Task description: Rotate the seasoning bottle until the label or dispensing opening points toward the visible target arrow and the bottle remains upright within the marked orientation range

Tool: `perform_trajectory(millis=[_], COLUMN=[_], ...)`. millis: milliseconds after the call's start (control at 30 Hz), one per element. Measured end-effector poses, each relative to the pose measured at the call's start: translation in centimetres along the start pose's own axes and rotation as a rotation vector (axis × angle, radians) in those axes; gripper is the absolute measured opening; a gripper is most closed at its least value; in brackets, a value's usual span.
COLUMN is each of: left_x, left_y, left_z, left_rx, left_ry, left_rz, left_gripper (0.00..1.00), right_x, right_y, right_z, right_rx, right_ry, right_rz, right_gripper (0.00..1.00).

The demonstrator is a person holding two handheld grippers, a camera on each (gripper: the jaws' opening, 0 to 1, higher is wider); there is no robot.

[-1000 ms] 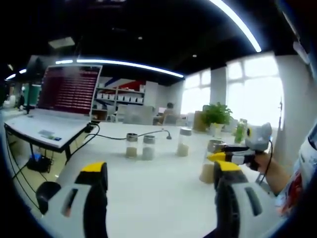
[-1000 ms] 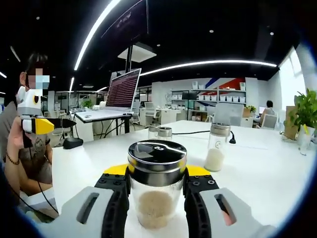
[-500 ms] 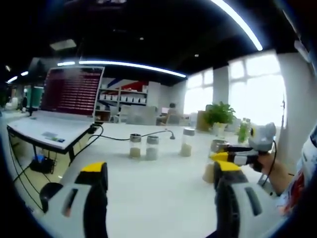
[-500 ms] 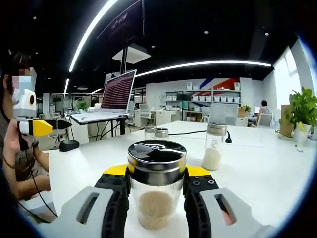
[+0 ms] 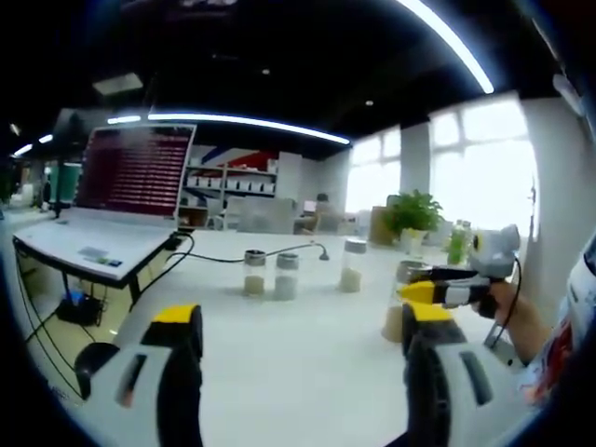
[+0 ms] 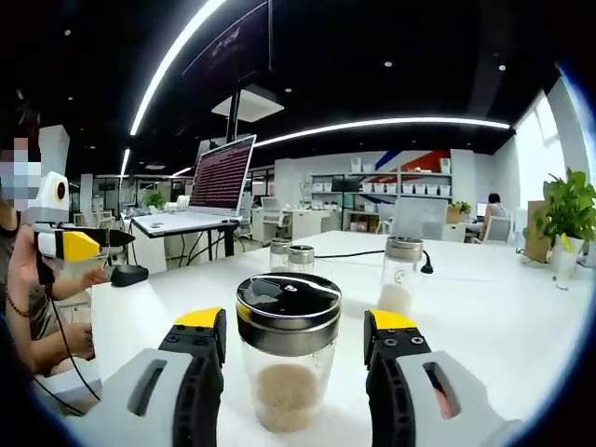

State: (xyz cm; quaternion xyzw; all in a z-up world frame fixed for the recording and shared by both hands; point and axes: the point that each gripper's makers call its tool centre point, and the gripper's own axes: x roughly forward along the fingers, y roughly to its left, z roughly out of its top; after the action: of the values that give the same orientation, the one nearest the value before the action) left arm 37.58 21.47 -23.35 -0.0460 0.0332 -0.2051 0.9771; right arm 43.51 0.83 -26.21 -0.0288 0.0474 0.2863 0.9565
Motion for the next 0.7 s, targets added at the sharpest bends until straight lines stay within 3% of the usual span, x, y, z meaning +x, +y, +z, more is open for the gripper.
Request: perform_trajectory(millis=[233, 533, 600, 700], left_x=[0.1, 0.0, 0.0, 0.0], left_y=[-0.2, -0.1, -0.1, -0.1], left_z=[0.0, 0.1, 0.2, 0.2], left_rx=[0.004, 0.002, 0.001, 0.000], left_ry=[-0.002, -0.005, -0.007, -0.006], left_rz=[-0.007, 0.002, 0.002, 0.002], left_gripper=[0.94, 0.94, 0.94, 0.94], right_x=[-0.4, -0.9, -1.0, -1.0], right_y=[0.8, 0.5, 1.2, 1.1], right_z=[0.8, 2.0, 2.3, 2.0], right_rx=[-0.007, -0.061, -0.124, -0.049], right_ry=[-0.018, -0.048, -0.080, -0.069], right_rz=[0.073, 0.241, 0.379, 0.518], right_gripper=[0.63, 0.64, 0.63, 0.66])
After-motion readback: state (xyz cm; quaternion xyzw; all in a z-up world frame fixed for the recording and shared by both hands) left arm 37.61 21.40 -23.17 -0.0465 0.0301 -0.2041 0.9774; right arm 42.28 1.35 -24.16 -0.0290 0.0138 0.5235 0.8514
